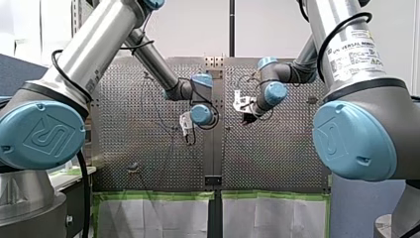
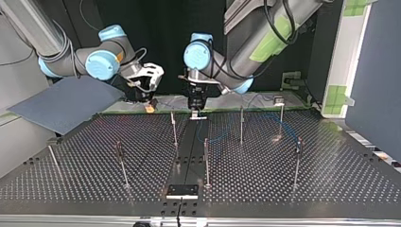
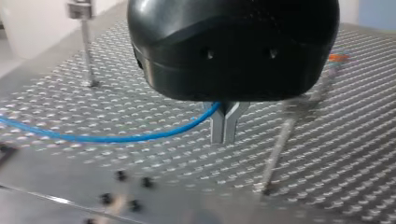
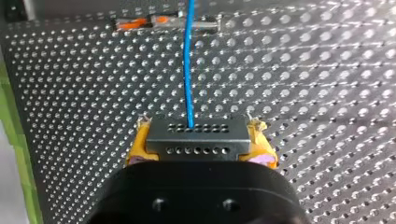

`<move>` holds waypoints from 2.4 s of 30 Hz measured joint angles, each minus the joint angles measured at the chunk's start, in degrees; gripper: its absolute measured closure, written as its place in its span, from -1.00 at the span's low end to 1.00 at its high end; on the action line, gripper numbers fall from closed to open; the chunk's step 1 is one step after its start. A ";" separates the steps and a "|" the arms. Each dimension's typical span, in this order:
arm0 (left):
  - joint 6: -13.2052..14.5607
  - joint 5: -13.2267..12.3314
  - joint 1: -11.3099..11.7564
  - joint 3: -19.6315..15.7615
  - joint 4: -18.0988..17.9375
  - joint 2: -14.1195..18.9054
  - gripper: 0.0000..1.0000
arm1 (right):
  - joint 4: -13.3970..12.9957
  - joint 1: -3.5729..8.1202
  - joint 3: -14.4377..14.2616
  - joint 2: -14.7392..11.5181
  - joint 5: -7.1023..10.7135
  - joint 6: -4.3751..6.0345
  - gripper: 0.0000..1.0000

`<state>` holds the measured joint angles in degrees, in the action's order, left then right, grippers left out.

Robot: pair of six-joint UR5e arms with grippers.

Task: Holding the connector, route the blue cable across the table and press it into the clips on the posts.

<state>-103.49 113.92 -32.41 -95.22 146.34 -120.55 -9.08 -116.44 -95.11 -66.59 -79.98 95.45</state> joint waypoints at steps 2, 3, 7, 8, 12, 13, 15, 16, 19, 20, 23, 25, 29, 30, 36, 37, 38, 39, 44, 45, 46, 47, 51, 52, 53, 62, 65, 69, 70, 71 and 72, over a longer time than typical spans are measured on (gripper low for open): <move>-0.05 -0.70 0.02 -0.96 -0.98 -0.61 1.00 | -0.55 0.20 -0.32 0.04 0.39 -0.06 1.00; -0.07 -0.88 0.02 -1.37 -1.38 -0.76 1.00 | -0.73 0.27 -0.40 0.06 0.58 -0.07 1.00; -0.14 -1.86 0.11 -3.29 -2.67 -1.05 1.00 | -1.09 0.53 -0.82 0.32 1.10 -0.18 1.00; -0.17 -2.07 0.13 -3.70 -2.82 -1.05 1.00 | -1.15 0.59 -0.93 0.45 1.14 -0.21 1.00; -0.47 -3.07 0.22 -5.43 -3.34 -1.07 1.00 | -1.27 0.80 -1.21 1.37 1.22 -0.37 1.00; -0.65 -3.51 0.26 -6.00 -3.48 -1.07 1.00 | -1.30 0.88 -1.23 1.74 1.23 -0.48 1.00; -0.97 -4.25 0.28 -6.81 -3.69 -1.09 1.00 | -1.41 0.99 -1.25 2.17 1.30 -0.61 1.00; -1.17 -4.71 0.29 -7.42 -3.79 -1.10 1.00 | -1.55 1.08 -1.25 2.36 1.34 -0.62 1.00; -1.54 -5.73 0.30 -9.03 -3.89 -1.11 1.00 | -2.08 1.44 -1.26 2.60 1.52 -0.47 1.00; -1.65 -5.99 0.31 -9.53 -3.87 -1.11 1.00 | -2.27 1.58 -1.26 2.64 1.58 -0.39 1.00; -2.16 -6.82 0.41 -11.01 -3.82 -1.11 1.00 | -3.17 2.13 -1.26 2.87 1.75 -0.01 1.00; -2.48 -7.25 0.57 -11.97 -3.71 -1.15 1.00 | -3.75 2.50 -1.27 3.12 1.98 0.24 1.00; -2.89 -8.38 0.98 -12.00 -3.28 -1.57 1.00 | -4.35 2.94 -1.27 3.69 2.36 0.35 1.00; -2.93 -8.69 1.04 -11.74 -3.03 -1.82 1.00 | -4.45 2.99 -1.26 3.80 2.43 0.34 1.00; -4.40 -10.79 1.28 -9.09 -1.91 -3.89 1.00 | -5.03 3.12 -1.27 4.09 2.90 0.43 1.00; -4.79 -11.06 1.28 -8.39 -1.77 -4.08 1.00 | -5.09 3.13 -1.27 4.12 2.93 0.44 1.00; -5.06 -11.20 1.28 -7.87 -1.68 -4.18 1.00 | -5.17 3.14 -1.27 4.12 2.95 0.44 1.00; -5.33 -11.28 1.30 -7.36 -1.60 -4.24 1.00 | -5.23 3.16 -1.27 4.14 2.98 0.45 1.00; -6.73 -11.27 1.57 -4.79 -0.40 -4.34 1.00 | -5.53 3.49 -1.27 4.20 3.00 0.47 1.00; -6.83 -11.24 1.62 -4.33 -0.20 -4.35 1.00 | -5.63 3.61 -1.27 4.21 3.00 0.50 1.00; -6.93 -11.19 1.69 -3.68 0.04 -4.35 1.00 | -5.80 3.79 -1.27 4.22 3.01 0.56 1.00; -6.97 -11.16 1.74 -3.21 0.18 -4.35 1.00 | -5.93 3.93 -1.27 4.23 3.03 0.63 1.00; -7.08 -11.23 1.98 -1.62 0.44 -4.36 1.00 | -6.51 4.64 -1.26 4.29 3.09 0.89 1.00; -7.11 -11.44 2.08 -1.32 0.45 -4.37 1.00 | -6.74 4.87 -1.27 4.29 3.19 0.93 1.00; -7.14 -11.64 2.17 -1.12 0.45 -4.37 1.00 | -6.95 5.00 -1.27 4.29 3.34 0.96 1.00; -7.23 -12.67 3.03 0.74 1.21 -5.35 1.00 | -8.15 5.65 -1.27 4.39 4.09 1.58 1.00; -7.17 -12.87 3.62 2.31 2.01 -6.67 1.00 | -8.65 6.05 -1.26 4.75 4.19 1.79 1.00; -7.04 -13.42 4.11 4.11 2.64 -7.31 1.00 | -9.16 6.49 -1.23 5.67 4.34 1.92 1.00; -6.91 -13.48 4.26 4.41 2.70 -7.37 1.00 | -9.34 6.57 -1.22 5.92 4.35 1.93 1.00; -6.80 -13.50 4.39 4.57 2.72 -7.40 1.00 | -9.52 6.61 -1.22 6.07 4.38 1.94 1.00; -6.70 -13.50 4.54 4.72 2.73 -7.42 1.00 | -9.73 6.65 -1.20 6.18 4.40 1.94 1.00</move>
<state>-110.18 100.42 -27.87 -90.51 149.07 -127.97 -18.80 -109.79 -96.31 -60.41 -75.58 97.39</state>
